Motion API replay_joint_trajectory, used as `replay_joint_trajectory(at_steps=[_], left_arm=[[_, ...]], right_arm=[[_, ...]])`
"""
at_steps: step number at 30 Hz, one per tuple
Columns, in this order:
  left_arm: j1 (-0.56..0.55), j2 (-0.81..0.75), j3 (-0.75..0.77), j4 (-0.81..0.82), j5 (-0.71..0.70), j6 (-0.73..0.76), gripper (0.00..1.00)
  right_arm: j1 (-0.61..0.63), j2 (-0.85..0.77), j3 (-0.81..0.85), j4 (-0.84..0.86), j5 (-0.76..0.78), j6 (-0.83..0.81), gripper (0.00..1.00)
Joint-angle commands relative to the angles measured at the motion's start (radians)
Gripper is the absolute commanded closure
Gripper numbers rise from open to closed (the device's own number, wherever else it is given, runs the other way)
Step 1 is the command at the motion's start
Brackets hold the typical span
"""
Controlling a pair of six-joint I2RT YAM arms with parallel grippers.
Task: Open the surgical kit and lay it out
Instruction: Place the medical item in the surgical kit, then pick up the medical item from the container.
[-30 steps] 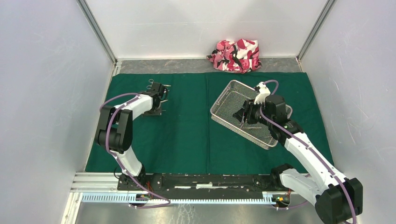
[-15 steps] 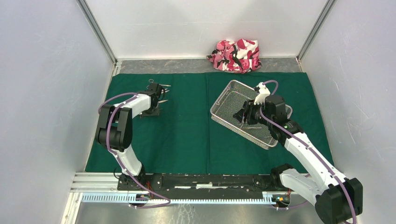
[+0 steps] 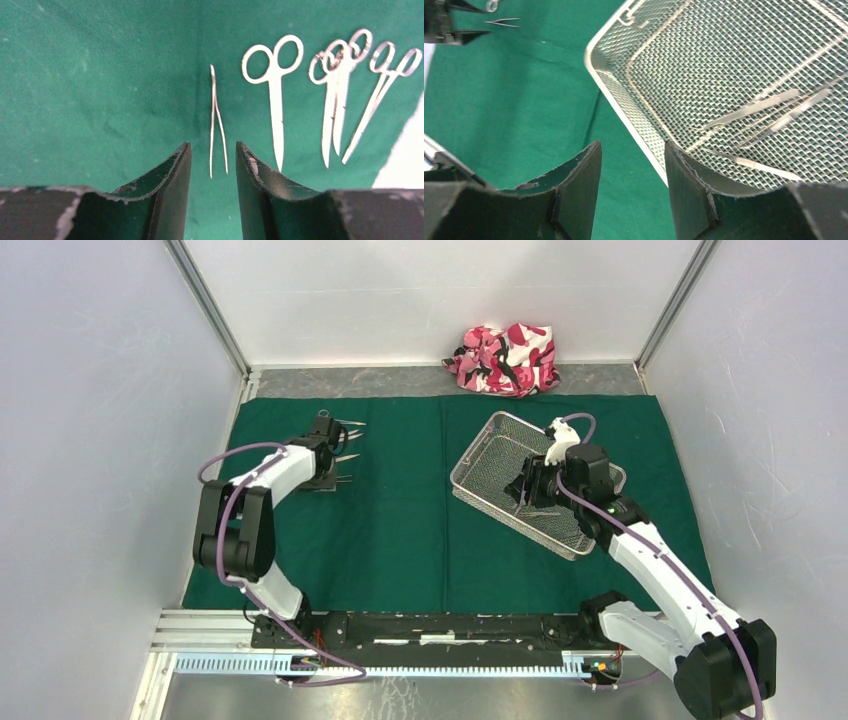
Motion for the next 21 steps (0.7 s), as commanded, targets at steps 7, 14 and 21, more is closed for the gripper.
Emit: replay_joint_trajectory(at_steps=[7, 14, 21], left_arm=[[0.006, -0.368, -0.09, 0.222, 0.249, 0.421, 0.23], [0.006, -0.498, -0.179, 0.539, 0.557, 0.915, 0.15], [-0.129, -0.448, 0.033, 0.343, 0.56, 1.419, 0.14]], right_arm=[[-0.09, 0.208, 0.261, -0.273, 0.411, -0.125, 0.32], [-0.195, 0.422, 0.322, -0.27, 0.309, -0.032, 0.41], [-0.212, 0.464, 0.342, -0.393, 0.254, -0.051, 0.37]])
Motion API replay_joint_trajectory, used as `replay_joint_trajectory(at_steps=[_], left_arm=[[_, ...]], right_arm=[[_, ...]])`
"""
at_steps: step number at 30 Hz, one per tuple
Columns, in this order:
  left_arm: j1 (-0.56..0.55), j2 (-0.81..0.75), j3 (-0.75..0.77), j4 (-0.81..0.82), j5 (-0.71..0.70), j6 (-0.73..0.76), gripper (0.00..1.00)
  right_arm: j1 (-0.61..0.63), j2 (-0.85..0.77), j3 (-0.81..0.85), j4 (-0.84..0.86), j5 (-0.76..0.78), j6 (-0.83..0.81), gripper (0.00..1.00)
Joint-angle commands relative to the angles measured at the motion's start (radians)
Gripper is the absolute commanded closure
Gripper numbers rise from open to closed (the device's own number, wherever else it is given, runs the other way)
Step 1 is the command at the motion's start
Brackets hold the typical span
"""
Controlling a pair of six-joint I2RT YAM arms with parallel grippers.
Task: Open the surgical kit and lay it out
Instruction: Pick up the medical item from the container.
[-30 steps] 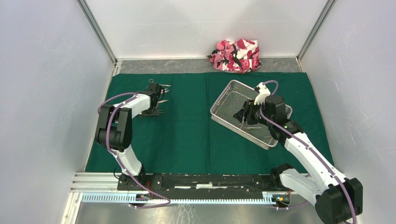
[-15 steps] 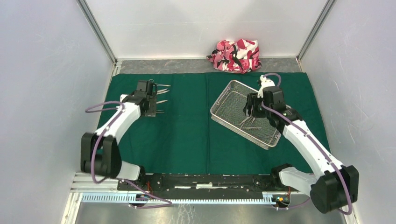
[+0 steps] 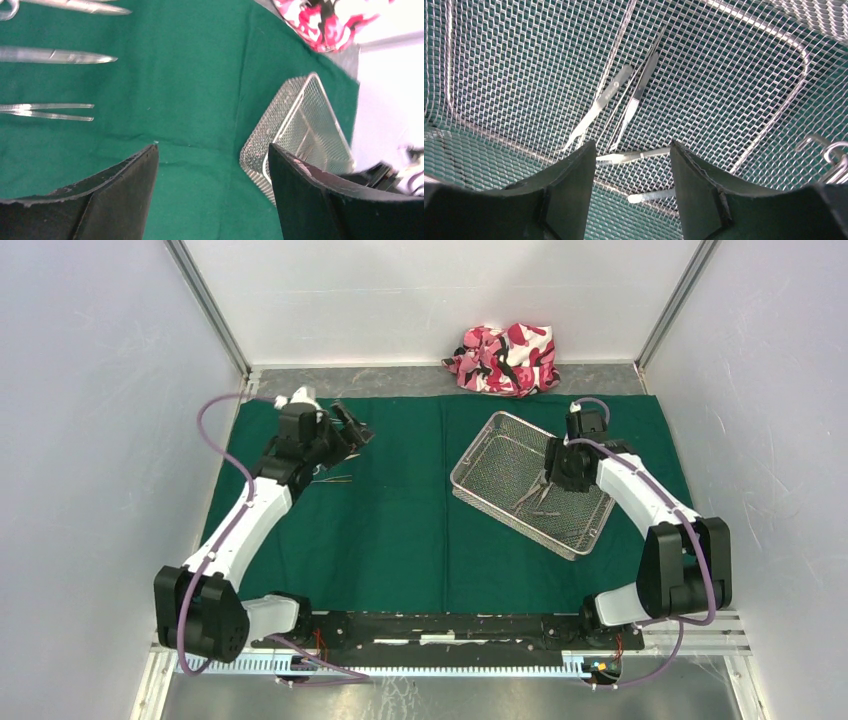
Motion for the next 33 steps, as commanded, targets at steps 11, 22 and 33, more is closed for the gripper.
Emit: replay_joint_trajectory(at_steps=[11, 22, 33], left_arm=[[-0.514, -0.021, 0.183, -0.209, -0.522, 0.613, 0.04], [-0.608, -0.07, 0.163, -0.213, -0.672, 0.623, 0.0], [-0.607, -0.059, 0.16, -0.211, -0.667, 0.617, 0.0]], right_arm=[[0.001, -0.098, -0.097, -0.169, -0.036, 0.034, 0.23], [0.0, -0.164, -0.289, -0.022, -0.042, 0.237, 0.18], [0.022, -0.111, -0.215, 0.145, -0.117, 0.267, 0.22]])
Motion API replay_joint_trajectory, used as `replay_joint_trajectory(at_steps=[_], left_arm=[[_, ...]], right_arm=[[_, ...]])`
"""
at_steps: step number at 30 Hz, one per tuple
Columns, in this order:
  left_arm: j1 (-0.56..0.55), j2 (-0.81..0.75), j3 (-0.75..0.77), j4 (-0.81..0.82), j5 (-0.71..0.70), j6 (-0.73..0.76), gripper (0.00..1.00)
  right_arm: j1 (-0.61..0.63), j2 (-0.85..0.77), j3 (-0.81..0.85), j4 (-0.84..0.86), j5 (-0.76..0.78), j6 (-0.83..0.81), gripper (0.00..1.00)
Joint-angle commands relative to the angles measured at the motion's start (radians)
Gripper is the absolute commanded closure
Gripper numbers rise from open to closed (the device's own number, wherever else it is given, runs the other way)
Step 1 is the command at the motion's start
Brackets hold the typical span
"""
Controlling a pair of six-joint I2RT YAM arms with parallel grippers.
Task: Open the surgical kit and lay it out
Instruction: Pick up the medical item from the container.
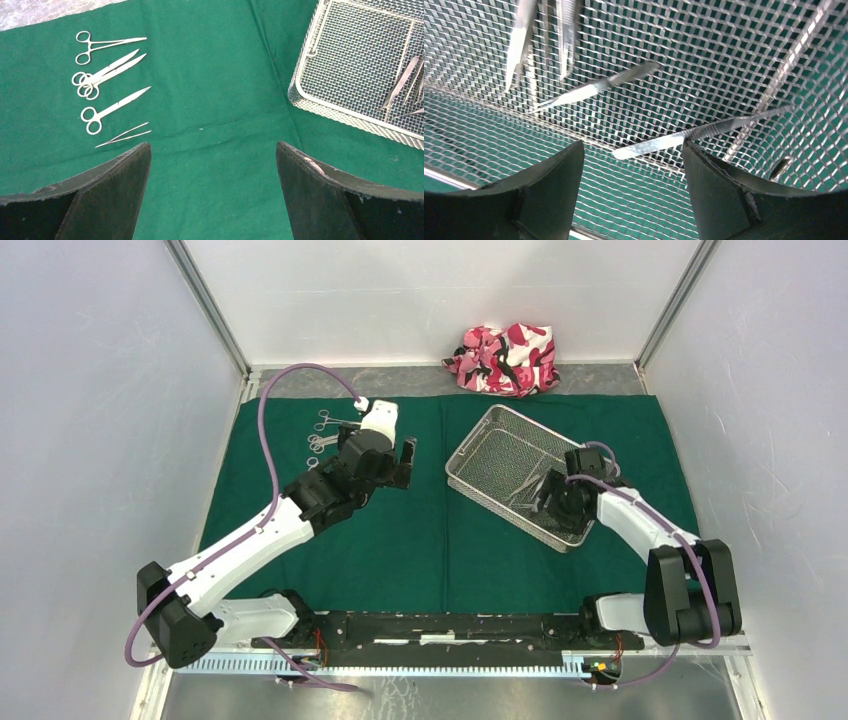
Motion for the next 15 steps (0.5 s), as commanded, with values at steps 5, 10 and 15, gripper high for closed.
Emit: replay_joint_trajectory(at_steps=[5, 10, 15], left_arm=[[-0.003, 0.005, -0.005, 0.019, -0.017, 0.031, 0.0], [0.0, 0.011, -0.007, 0.021, -0.014, 0.031, 0.0], [0.004, 0.011, -0.007, 0.021, -0.009, 0.031, 0.0]], right_arm=[[0.031, 0.087, 0.221, 0.038, 0.043, -0.075, 0.23], [0.036, 0.173, 0.31, 0.011, 0.094, -0.081, 0.22], [0.045, 0.341, 0.423, 0.01, 0.124, -0.048, 0.23]])
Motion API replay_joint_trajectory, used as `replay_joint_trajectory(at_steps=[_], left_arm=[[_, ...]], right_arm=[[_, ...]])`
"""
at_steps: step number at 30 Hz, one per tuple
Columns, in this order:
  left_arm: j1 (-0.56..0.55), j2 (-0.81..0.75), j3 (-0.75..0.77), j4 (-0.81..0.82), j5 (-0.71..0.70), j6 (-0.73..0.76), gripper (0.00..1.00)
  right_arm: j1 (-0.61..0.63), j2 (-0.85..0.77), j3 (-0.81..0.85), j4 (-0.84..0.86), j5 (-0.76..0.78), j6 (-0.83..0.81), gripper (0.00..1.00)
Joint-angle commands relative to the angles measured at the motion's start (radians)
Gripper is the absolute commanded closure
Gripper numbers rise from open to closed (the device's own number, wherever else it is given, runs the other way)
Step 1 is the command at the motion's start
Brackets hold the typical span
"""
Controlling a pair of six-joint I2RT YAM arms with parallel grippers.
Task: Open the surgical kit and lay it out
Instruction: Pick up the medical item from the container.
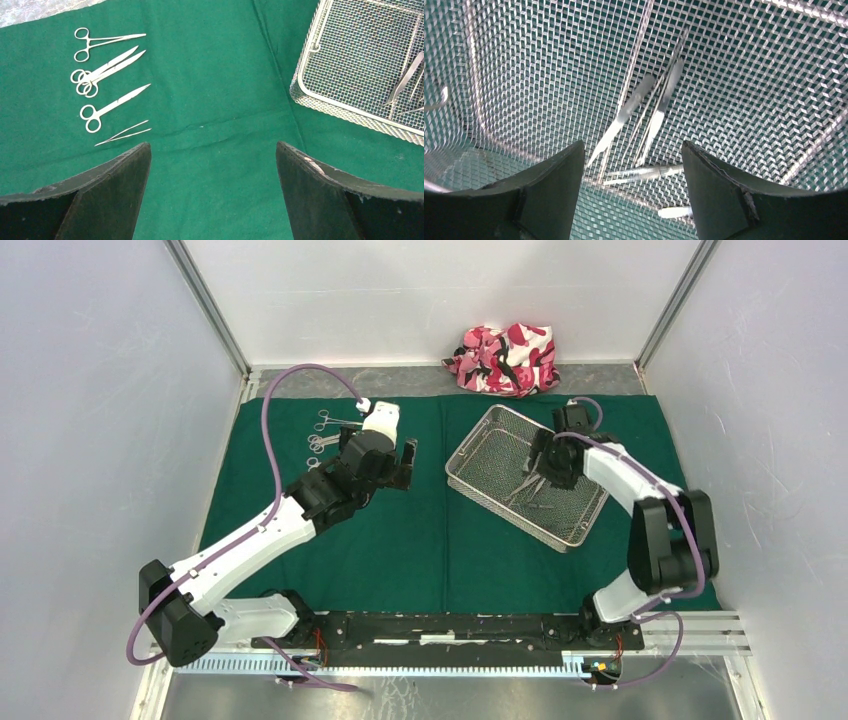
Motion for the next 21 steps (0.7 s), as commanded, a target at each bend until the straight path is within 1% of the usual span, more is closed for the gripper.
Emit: replay_joint_trajectory(at_steps=[1, 4, 9, 10, 13, 14, 15, 19, 21], left_arm=[[0.005, -0.001, -0.001, 0.022, -0.01, 0.031, 0.0], [0.006, -0.004, -0.005, 0.022, -0.011, 0.032, 0.0], [0.006, -0.008, -0.007, 0.024, -0.006, 0.032, 0.0], [0.006, -0.008, -0.007, 0.023, -0.005, 0.032, 0.0], [0.007, -0.009, -0.008, 0.024, -0.003, 0.03, 0.0], [0.007, -0.008, -0.009, 0.024, -0.003, 0.031, 0.0], [0.007, -0.006, -0.01, 0.024, -0.002, 0.03, 0.0], [0.014, -0.003, -0.012, 0.028, 0.013, 0.025, 0.0], [0.022, -0.007, -0.017, 0.034, 0.026, 0.021, 0.0]], right_arm=[[0.013, 0.128, 0.094, -0.001, 0.058, 0.016, 0.24], [0.025, 0.194, 0.134, 0.005, 0.119, 0.029, 0.3], [0.04, 0.246, 0.137, -0.003, 0.205, 0.057, 0.5], [0.044, 0.25, 0.135, -0.009, 0.216, 0.065, 0.57], [0.049, 0.249, 0.124, -0.033, 0.249, 0.086, 0.82], [0.05, 0.239, 0.121, -0.039, 0.254, 0.088, 0.85], [0.049, 0.223, 0.117, -0.04, 0.255, 0.087, 0.86], [0.048, 0.132, 0.101, -0.026, 0.252, 0.031, 0.87], [0.047, 0.082, 0.082, -0.01, 0.247, -0.019, 0.89]])
